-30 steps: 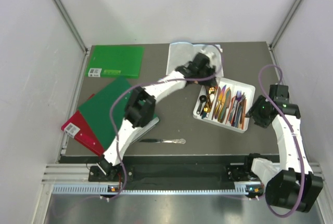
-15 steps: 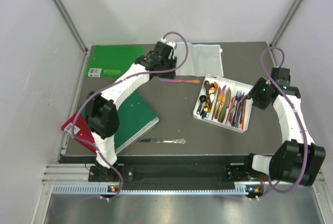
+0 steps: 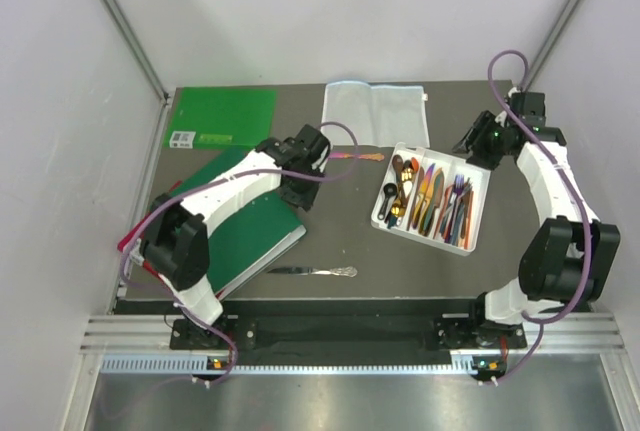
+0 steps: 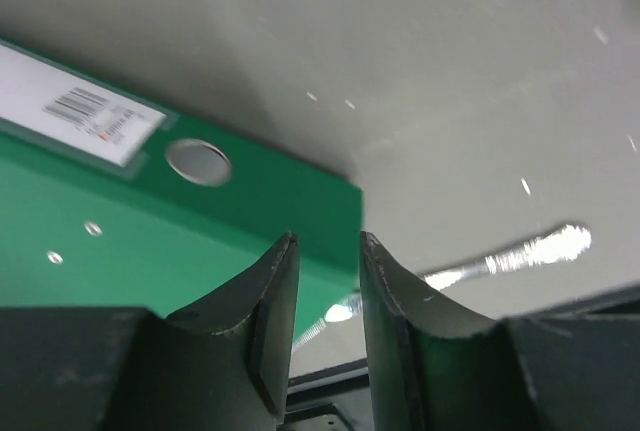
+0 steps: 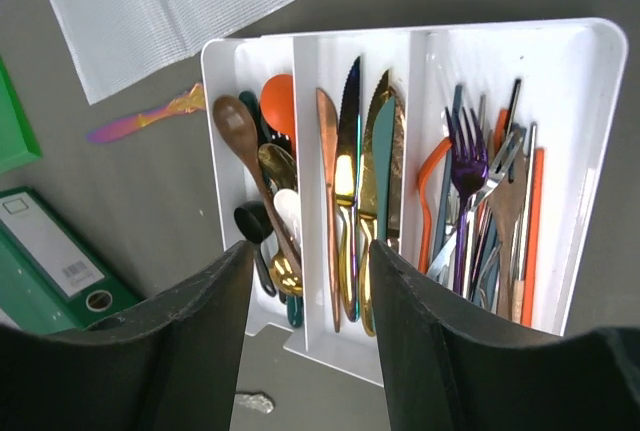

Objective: Sort the eating utensils into containers
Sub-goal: Pick up the knife at the center of the board.

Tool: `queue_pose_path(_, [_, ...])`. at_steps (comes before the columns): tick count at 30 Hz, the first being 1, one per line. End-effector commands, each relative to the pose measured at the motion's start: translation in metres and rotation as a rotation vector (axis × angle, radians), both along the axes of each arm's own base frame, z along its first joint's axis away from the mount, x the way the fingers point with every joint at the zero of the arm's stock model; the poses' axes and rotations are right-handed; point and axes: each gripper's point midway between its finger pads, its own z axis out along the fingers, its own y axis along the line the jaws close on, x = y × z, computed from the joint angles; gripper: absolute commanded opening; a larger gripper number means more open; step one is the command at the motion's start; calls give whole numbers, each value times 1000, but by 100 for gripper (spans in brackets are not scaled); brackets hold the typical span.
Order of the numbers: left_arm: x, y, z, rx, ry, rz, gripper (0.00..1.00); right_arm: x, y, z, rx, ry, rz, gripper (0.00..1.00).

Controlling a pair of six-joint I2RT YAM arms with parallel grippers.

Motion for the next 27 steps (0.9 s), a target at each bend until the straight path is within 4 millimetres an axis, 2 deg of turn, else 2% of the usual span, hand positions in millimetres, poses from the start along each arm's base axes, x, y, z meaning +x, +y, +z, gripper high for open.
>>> queue_pose_path(1, [-30, -10, 12, 5, -49, -153, 36, 18, 11, 18, 10, -65, 44, 50])
queue_pose_path(6, [-62, -37, 3, 54, -78, -382, 35, 26, 16, 9, 34, -48, 61, 50])
queue_pose_path(9, [-70, -28, -17, 92, -68, -382, 36, 28, 21, 4, 45, -37, 77, 50])
queue_pose_path(10, [-78, -19, -32, 125, -34, -388, 35, 28, 23, 3, 48, -36, 80, 50])
queue_pose_path(13, [-85, -3, -53, 214, -20, -407, 35, 23, 27, 0, 52, -28, 94, 50])
queue_pose_path(17, [-87, -6, -58, 190, -35, -429, 35, 16, 30, -4, 55, -16, 101, 50])
queue_pose_path(22, [-100, -8, -65, 174, 16, -526, 34, 12, 31, -7, 57, -11, 98, 50])
queue_pose_path(27, [-107, -20, -54, 116, 25, -589, 35, 6, 31, -13, 62, 8, 97, 50])
